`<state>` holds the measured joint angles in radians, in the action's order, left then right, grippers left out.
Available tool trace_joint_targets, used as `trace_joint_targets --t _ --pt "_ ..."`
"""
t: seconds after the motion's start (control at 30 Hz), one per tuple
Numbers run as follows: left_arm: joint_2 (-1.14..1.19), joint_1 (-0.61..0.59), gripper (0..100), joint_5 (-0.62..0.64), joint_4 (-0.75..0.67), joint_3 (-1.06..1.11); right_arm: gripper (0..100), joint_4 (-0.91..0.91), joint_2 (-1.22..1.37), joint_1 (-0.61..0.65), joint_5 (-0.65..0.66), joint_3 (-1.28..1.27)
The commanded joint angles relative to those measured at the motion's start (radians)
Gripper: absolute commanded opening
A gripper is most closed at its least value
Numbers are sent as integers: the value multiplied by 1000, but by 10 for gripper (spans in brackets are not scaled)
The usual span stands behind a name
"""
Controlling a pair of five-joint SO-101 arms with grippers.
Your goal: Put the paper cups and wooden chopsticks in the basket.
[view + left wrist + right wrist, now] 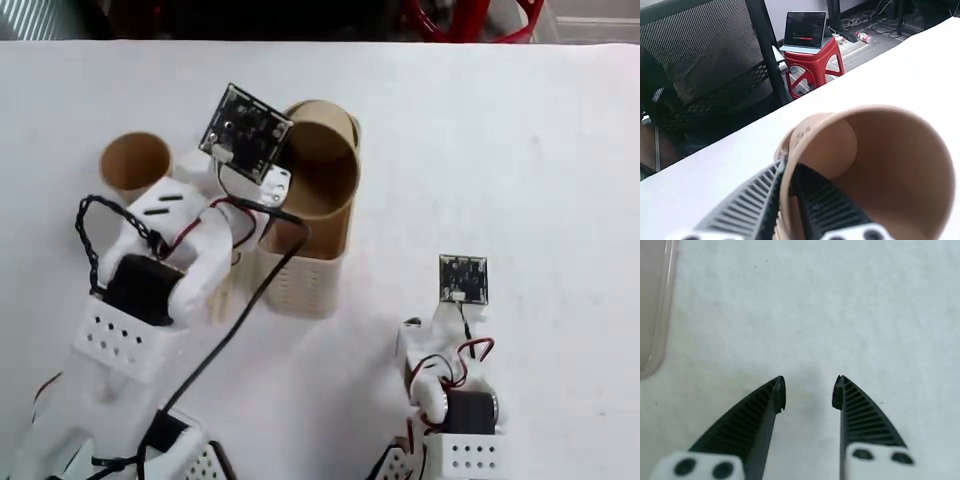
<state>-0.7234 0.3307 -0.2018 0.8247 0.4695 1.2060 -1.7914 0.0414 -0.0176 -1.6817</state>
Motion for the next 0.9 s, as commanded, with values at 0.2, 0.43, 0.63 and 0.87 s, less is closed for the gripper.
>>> trace_joint_targets --t 0.2,0.43,0.63,0.87 --pt "-1 -38 59 -6 -2 -12 159 7 -8 4 8 -9" --pt "-1 -33 86 -6 -5 -15 159 7 -8 4 8 -9" --pt "7 -31 87 -6 3 -114 159 7 -8 4 8 -9" --pt "-1 -39 87 -6 5 -175 159 7 -8 4 8 -9"
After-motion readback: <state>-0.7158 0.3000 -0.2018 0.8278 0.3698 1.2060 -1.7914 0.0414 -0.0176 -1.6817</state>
